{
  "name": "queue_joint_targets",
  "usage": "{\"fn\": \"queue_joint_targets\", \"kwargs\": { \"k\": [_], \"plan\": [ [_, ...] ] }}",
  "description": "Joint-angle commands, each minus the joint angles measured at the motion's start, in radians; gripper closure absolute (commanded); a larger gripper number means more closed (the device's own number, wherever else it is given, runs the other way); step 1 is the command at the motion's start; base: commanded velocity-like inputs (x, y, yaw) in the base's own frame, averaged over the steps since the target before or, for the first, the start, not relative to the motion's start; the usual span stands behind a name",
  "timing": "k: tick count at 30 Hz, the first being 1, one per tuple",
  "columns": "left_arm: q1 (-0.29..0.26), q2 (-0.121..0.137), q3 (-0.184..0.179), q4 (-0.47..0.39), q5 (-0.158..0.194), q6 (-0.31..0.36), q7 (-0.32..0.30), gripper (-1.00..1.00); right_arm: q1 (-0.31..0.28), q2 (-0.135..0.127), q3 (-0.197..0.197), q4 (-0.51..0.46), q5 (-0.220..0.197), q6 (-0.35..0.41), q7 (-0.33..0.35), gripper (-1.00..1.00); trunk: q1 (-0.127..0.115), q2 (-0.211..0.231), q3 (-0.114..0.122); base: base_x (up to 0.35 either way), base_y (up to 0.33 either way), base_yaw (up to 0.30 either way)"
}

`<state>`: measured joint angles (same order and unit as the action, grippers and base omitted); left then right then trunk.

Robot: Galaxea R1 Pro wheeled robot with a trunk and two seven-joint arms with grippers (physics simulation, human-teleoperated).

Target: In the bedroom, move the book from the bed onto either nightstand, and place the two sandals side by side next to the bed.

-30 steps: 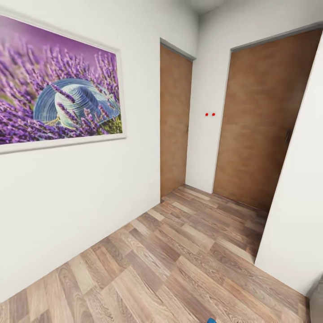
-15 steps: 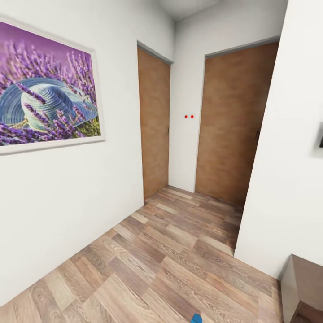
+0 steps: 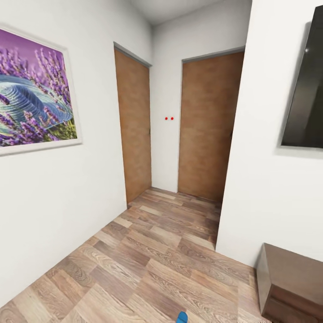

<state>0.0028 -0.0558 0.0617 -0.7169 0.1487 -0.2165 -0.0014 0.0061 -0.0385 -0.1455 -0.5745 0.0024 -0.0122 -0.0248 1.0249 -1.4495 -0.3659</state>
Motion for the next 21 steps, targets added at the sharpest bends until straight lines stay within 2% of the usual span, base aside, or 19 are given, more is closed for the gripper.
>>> {"fn": "queue_joint_targets", "kwargs": {
  "k": [1, 21],
  "plan": [
    [0.0, -0.001, 0.0, -0.001, 0.006, -0.001, 0.0, -1.0, 0.0, 0.0, 0.001, -0.001, 0.0, -0.001, -0.002, -1.0, 0.0, 0.0, 0.0, 0.0, 0.0, -0.278],
    [0.0, 0.0, 0.0, -0.001, 0.006, -0.001, 0.0, -1.0, 0.0, 0.0, 0.002, -0.001, -0.002, -0.001, -0.002, -1.0, 0.0, 0.0, 0.017, 0.0, 0.0, -0.278]
  ]
}}
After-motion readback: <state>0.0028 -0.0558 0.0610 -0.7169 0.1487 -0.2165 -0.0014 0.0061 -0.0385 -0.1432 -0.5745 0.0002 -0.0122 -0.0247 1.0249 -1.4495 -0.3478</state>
